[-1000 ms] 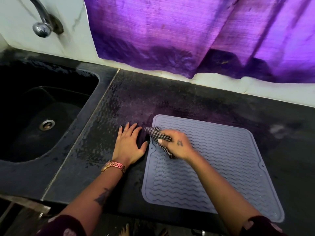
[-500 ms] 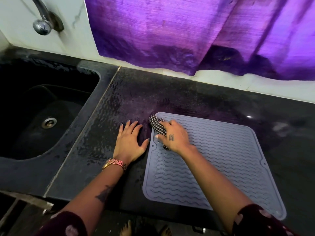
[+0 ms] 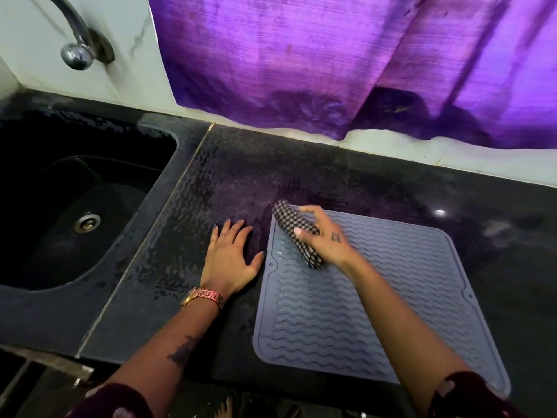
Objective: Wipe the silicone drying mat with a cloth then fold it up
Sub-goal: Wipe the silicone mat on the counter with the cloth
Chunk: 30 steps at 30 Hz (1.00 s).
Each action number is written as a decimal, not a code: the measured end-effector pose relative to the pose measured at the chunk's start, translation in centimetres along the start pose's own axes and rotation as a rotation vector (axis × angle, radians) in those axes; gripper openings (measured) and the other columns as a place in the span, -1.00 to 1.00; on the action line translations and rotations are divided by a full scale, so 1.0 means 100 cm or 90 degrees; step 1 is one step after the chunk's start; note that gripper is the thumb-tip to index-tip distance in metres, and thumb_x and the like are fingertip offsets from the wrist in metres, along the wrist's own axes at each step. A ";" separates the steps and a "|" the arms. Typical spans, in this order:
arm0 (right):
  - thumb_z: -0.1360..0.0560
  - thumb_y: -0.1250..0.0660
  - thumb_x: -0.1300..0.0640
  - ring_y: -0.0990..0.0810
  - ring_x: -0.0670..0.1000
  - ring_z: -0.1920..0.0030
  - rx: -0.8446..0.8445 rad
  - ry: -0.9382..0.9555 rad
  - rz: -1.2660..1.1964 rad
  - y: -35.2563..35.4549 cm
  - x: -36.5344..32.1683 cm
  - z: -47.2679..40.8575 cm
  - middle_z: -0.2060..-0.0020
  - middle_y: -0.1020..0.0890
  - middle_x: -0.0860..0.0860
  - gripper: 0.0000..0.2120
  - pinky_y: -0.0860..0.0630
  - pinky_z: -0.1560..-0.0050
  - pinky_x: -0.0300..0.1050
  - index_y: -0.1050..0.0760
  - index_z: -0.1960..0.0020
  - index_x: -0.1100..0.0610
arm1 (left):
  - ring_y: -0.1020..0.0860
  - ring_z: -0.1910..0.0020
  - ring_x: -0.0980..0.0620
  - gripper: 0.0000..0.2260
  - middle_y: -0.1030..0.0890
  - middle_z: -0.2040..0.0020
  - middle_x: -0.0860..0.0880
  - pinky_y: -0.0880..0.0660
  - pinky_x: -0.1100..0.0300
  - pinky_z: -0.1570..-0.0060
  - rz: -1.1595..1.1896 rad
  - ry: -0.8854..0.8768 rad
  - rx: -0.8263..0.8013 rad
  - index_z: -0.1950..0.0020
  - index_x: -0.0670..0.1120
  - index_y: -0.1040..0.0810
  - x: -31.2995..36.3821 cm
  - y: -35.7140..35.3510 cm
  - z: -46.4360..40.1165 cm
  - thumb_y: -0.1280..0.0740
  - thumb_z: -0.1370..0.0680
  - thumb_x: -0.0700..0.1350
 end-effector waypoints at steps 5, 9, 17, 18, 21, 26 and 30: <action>-0.44 -0.34 -0.16 -0.44 0.08 -0.20 0.032 0.011 0.280 -0.024 -0.001 -0.012 -0.28 -0.31 0.03 -0.42 -0.40 -0.12 -0.07 -0.30 -0.39 -0.01 | -0.06 -0.52 -0.05 -0.37 -0.25 -0.50 -0.04 0.20 0.04 -0.49 -0.005 0.003 -0.002 -0.45 -0.03 -0.30 0.002 0.001 0.000 -0.10 -0.45 0.25; -0.46 -0.34 -0.09 -0.47 0.11 -0.18 0.031 0.079 0.361 -0.031 -0.006 -0.005 -0.22 -0.41 0.04 -0.46 -0.40 -0.11 -0.08 -0.32 -0.39 -0.02 | -0.08 -0.52 -0.06 -0.37 -0.26 -0.49 -0.05 0.17 0.02 -0.50 0.003 0.002 0.001 -0.44 -0.05 -0.32 0.002 0.002 0.001 -0.09 -0.44 0.22; -0.46 -0.37 -0.06 -0.46 0.04 -0.22 -0.089 0.098 0.355 -0.032 -0.002 0.021 -0.22 -0.53 0.01 -0.53 -0.38 -0.22 -0.10 -0.40 -0.34 -0.09 | -0.07 -0.52 -0.07 -0.51 -0.26 -0.49 -0.06 0.15 0.00 -0.50 0.023 -0.004 0.007 -0.45 -0.06 -0.30 0.002 0.003 0.001 -0.23 -0.54 0.01; -0.45 -0.39 -0.02 -0.47 0.01 -0.23 -0.112 0.093 0.318 -0.031 -0.001 0.024 -0.22 -0.54 -0.01 -0.55 -0.38 -0.24 -0.11 -0.43 -0.32 -0.08 | -0.07 -0.52 -0.07 -0.52 -0.26 -0.49 -0.06 0.15 0.00 -0.51 0.023 -0.004 0.009 -0.45 -0.06 -0.30 0.002 0.003 0.001 -0.23 -0.54 0.00; -0.44 -0.41 0.16 -0.47 -0.05 -0.24 -0.139 0.029 0.051 -0.019 0.004 0.027 -0.19 -0.54 -0.08 -0.62 -0.35 -0.26 -0.16 -0.49 -0.23 -0.04 | -0.07 -0.52 -0.07 -0.52 -0.26 -0.49 -0.06 0.15 0.01 -0.51 0.027 -0.004 0.013 -0.45 -0.07 -0.30 0.002 0.003 0.001 -0.23 -0.55 -0.01; -0.54 -0.29 0.12 -0.44 0.03 -0.28 0.030 -0.028 -0.076 -0.002 0.006 0.012 -0.22 -0.51 -0.02 -0.68 -0.38 -0.27 -0.03 -0.42 -0.28 -0.05 | -0.06 -0.52 -0.06 -0.52 -0.25 -0.50 -0.05 0.18 0.03 -0.50 0.026 -0.002 0.013 -0.46 -0.07 -0.29 0.001 0.003 0.001 -0.22 -0.55 -0.01; -0.41 -0.33 -0.24 -0.32 0.08 -0.27 0.011 0.025 0.341 -0.028 0.001 0.008 -0.26 -0.38 0.04 -0.35 -0.33 -0.21 -0.01 -0.28 -0.42 -0.05 | -0.07 -0.52 -0.07 -0.52 -0.26 -0.49 -0.05 0.17 0.02 -0.50 0.024 0.000 0.014 -0.45 -0.07 -0.30 0.001 0.003 0.001 -0.22 -0.54 -0.02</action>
Point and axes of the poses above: each hand's wrist, its own z-axis away from the middle knuckle, its own y-axis out of the back of the hand, x = y × z, the point moved 8 cm from there along -z, towards the middle knuckle
